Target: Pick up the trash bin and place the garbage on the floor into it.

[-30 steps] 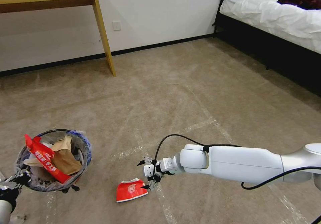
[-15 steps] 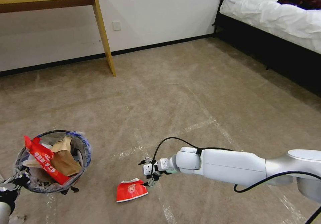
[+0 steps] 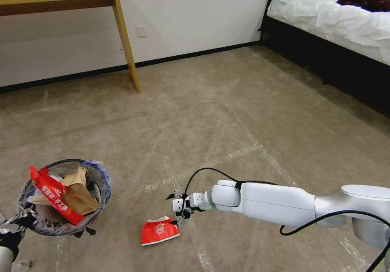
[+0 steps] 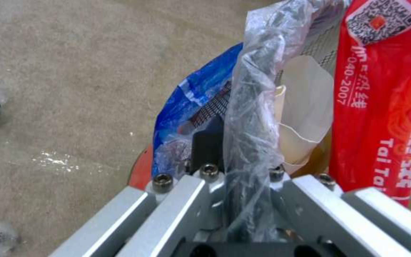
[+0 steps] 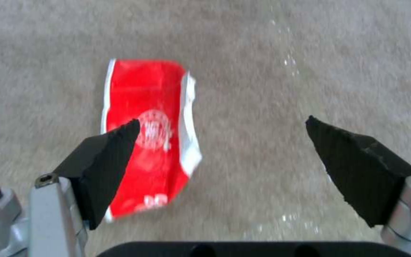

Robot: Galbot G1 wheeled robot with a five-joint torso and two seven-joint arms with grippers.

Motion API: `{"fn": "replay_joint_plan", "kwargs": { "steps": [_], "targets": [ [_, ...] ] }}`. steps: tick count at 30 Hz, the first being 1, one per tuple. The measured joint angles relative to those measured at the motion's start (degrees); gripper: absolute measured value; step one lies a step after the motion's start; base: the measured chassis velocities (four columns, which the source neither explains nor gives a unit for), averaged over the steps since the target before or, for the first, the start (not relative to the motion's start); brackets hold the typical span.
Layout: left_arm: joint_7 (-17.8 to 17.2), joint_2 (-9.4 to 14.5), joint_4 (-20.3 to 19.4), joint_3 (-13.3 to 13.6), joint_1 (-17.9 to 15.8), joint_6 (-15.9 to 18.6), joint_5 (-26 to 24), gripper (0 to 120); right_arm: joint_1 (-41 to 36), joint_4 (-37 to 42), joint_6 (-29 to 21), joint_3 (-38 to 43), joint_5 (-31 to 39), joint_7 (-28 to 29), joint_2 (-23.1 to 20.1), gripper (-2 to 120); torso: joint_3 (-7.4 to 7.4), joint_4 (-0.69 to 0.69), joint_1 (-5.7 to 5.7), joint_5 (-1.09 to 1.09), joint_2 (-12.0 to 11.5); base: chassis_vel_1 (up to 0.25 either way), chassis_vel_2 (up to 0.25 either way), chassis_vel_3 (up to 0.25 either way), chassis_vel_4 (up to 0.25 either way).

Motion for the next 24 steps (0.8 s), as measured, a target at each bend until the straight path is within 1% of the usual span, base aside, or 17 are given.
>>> {"fn": "replay_joint_plan", "kwargs": {
  "steps": [2, 5, 7, 11, 17, 24],
  "targets": [
    [0.0, 0.0, -0.3, -0.1, 0.3, 0.0, 0.1, 1, -1.1, -2.1, 1.4, 0.6, -0.4, 0.0, 1.9, 89, 0.0, 0.0, 0.0, -0.01, 0.0, 0.0, 0.0, 0.0, 0.0],
    [-0.1, -0.1, -0.5, -0.2, 0.5, 0.0, 0.1, 1, -1.6, -3.1, 2.3, 0.9, -0.4, 0.0, 2.8, 89, 0.0, 0.01, 0.0, 0.0, 0.0, 0.0, 0.0, 0.0, 0.0],
    [-0.1, -0.1, -0.8, -0.4, 0.8, 0.0, 0.1, 1, -2.6, -5.1, 4.0, 1.1, -0.5, 0.0, 4.4, 88, 0.0, 0.0, 0.0, -0.01, 0.0, 0.0, 0.0, 0.0, 0.0],
    [-0.1, -0.2, -1.2, -0.5, 1.3, 0.0, 0.1, 1, -3.8, -7.1, 5.9, 1.3, -0.4, 0.1, 5.8, 88, 0.0, 0.0, 0.0, -0.01, 0.0, 0.0, 0.0, 0.0, 0.0],
    [-0.1, -0.2, -1.6, -0.6, 1.4, 0.0, 0.1, 1, -5.1, -8.5, 7.0, 1.1, 0.0, 0.5, 6.7, 88, 0.0, 0.0, 0.0, -0.01, 0.0, 0.0, 0.0, 0.0, 0.0],
    [-0.2, -0.2, -1.8, -0.6, 1.4, 0.0, 0.1, 1, -6.1, -8.7, 7.2, 0.9, 0.2, 1.0, 6.7, 88, 0.0, 0.0, 0.0, 0.0, 0.0, 0.0, 0.0, 0.0, 0.0]
  ]
}}
